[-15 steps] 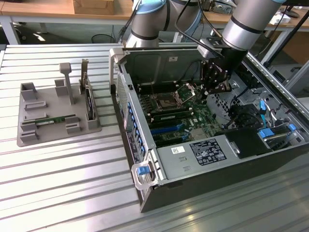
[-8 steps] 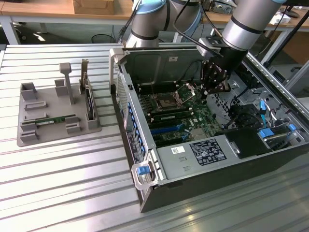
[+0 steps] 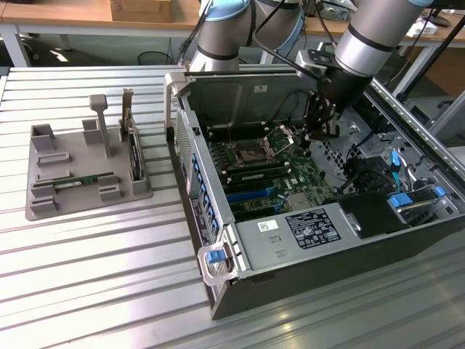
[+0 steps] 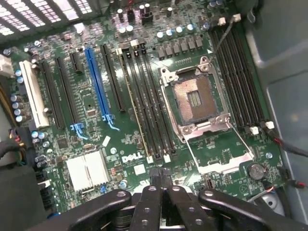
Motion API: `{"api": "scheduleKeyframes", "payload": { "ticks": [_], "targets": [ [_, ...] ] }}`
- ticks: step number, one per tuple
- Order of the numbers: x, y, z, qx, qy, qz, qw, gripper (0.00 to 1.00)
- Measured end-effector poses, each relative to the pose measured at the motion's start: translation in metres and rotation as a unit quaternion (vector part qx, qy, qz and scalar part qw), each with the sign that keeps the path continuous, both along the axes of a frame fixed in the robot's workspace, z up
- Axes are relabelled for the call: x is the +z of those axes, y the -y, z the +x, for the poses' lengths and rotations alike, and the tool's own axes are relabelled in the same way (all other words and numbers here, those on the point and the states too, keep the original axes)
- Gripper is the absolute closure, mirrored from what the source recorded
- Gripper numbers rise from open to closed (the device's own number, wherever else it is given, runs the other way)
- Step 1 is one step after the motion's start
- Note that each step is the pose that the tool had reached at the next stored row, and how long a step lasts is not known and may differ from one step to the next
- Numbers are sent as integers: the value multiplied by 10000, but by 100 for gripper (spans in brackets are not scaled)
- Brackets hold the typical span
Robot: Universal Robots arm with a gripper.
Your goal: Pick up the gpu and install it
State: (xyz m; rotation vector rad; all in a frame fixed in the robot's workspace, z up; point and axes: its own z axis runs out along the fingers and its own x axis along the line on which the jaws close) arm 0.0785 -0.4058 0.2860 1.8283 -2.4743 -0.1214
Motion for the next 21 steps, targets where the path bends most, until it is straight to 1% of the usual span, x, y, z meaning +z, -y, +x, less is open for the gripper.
{"api": "scheduleKeyframes", "payload": {
  "ticks": [2, 3, 4, 7, 8, 9, 11, 12, 14, 15, 17, 18, 20, 21],
  "targets": [
    [0, 0, 0, -249, 0, 0, 9997, 89],
    [-1, 0, 0, -315, 0, 0, 9995, 89],
    [0, 0, 0, -472, 0, 0, 9989, 89],
    [0, 0, 0, -783, 0, -1, 9969, 89],
    [-1, 0, 0, -899, 0, -1, 9960, 89],
    [-1, 0, 0, -1018, 0, -2, 9948, 89],
    [-1, 0, 0, -1311, 0, -5, 9914, 89],
    [-1, 0, 0, -1411, 1, -6, 9900, 89],
    [-1, 0, 0, -1663, 1, -9, 9861, 89],
    [-1, 0, 0, -1792, 1, -11, 9838, 89],
    [-2, 0, 0, -2284, 1, -16, 9736, 89],
    [-2, 0, 0, -2638, 1, -20, 9646, 89],
    [-2, 0, 0, -2966, 2, -23, 9550, 89],
    [-2, 0, 0, -3092, 2, -24, 9510, 89]
  ]
}}
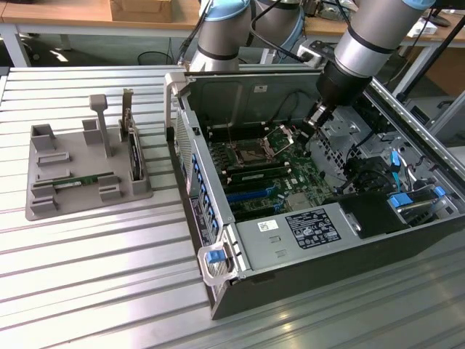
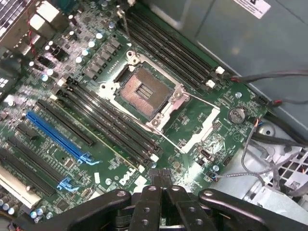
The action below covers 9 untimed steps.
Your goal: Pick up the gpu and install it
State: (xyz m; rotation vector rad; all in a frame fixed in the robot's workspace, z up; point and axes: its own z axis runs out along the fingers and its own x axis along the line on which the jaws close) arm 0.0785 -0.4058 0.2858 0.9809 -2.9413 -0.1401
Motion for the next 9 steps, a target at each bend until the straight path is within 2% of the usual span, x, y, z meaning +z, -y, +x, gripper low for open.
{"api": "scheduleKeyframes", "payload": {
  "ticks": [1, 2, 3, 4, 5, 7, 8, 9],
  "targets": [
    [0, 0, 0, -128, 0, -1, 9999, 89],
    [0, 0, 0, -380, 0, -2, 9993, 89],
    [0, 0, 0, -636, 0, -3, 9980, 89],
    [-1, 0, 0, -740, 0, -4, 9973, 89],
    [0, 0, 0, -961, 0, -5, 9954, 89],
    [-1, 0, 0, -1471, 0, -7, 9891, 89],
    [-1, 0, 0, -1643, 0, -8, 9864, 89],
    [-1, 0, 0, -1866, 0, -8, 9824, 89]
  ]
}}
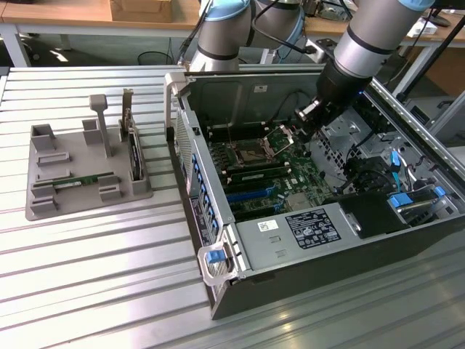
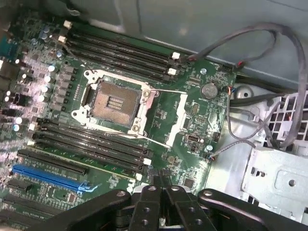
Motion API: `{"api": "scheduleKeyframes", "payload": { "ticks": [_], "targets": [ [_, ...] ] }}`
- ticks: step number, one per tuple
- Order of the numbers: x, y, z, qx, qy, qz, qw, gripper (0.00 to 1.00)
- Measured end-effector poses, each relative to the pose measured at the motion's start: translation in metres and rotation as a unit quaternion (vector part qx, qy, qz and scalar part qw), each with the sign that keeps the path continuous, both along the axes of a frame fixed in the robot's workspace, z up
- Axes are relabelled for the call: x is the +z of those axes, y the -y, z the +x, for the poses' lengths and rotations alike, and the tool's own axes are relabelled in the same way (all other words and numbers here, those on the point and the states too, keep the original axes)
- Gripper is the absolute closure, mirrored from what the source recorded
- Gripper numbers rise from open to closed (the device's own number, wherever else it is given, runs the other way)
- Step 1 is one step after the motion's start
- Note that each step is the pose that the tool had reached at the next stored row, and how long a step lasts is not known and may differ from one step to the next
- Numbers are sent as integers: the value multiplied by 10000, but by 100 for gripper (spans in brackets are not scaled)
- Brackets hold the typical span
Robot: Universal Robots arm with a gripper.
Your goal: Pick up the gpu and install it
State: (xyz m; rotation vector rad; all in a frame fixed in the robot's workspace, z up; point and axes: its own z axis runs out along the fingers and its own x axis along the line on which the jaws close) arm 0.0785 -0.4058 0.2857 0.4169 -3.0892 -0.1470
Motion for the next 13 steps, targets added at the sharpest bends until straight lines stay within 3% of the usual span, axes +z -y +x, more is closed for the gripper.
{"api": "scheduleKeyframes", "payload": {
  "ticks": [2, 4, 7, 9, 11, 13],
  "targets": [
    [0, 0, 0, -485, 0, -2, 9988, 89],
    [0, 0, 0, -734, 0, -4, 9973, 89],
    [0, 0, 0, -1272, 0, -4, 9919, 89],
    [0, 0, 0, -1432, 0, -5, 9897, 89],
    [0, 0, 0, -1677, 0, -5, 9858, 89],
    [0, 0, 0, -1714, 0, -5, 9852, 89]
  ]
}}
